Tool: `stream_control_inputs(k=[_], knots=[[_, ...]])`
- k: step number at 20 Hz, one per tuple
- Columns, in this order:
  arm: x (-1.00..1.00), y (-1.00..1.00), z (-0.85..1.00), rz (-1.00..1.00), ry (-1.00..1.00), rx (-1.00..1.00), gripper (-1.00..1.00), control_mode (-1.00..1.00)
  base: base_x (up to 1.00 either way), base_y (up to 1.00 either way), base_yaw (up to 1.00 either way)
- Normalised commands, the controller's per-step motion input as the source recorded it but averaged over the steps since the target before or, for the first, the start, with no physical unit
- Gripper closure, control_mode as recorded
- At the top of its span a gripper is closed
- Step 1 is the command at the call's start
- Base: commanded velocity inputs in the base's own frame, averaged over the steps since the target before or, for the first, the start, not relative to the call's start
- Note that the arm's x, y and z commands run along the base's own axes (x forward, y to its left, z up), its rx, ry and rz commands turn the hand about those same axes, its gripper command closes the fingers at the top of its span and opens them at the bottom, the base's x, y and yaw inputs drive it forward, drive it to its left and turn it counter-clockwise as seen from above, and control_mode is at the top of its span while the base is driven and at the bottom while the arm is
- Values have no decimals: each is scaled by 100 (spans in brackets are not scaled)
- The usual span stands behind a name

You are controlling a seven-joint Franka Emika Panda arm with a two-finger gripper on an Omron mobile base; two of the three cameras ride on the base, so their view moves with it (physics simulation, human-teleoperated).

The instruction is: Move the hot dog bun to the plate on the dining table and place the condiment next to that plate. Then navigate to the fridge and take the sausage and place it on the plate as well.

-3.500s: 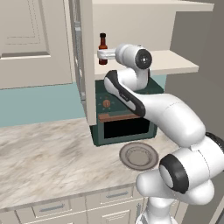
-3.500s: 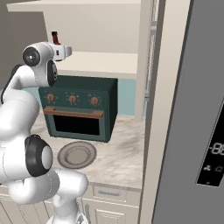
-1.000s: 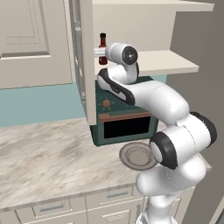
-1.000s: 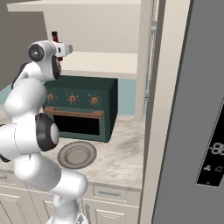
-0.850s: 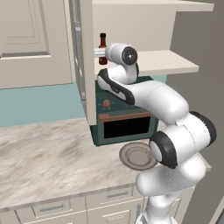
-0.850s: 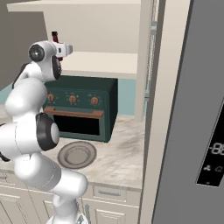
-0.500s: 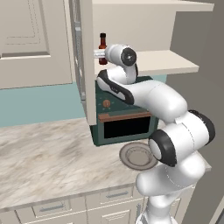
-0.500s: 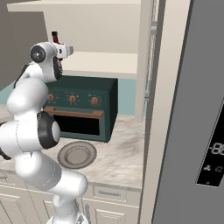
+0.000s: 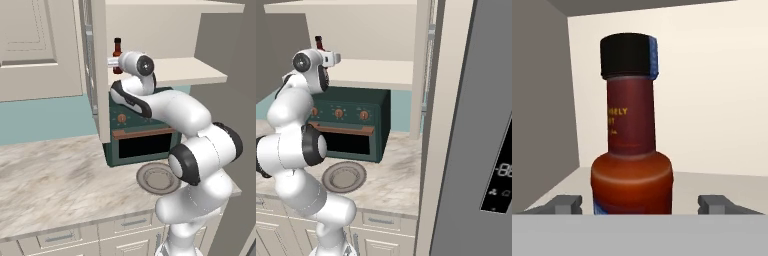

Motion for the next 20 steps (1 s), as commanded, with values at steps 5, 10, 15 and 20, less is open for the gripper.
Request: stream_control_inputs(k=[5, 10, 15, 20], knots=[[0, 0, -2, 0, 1, 0, 100, -100, 0, 0, 0], [0, 0, -1, 0, 1, 0, 100, -100, 0, 0, 0], [-13, 0, 0, 0, 0, 0, 100, -100, 0, 0, 0], [-23, 0, 0, 0, 0, 0, 100, -100, 0, 0, 0]])
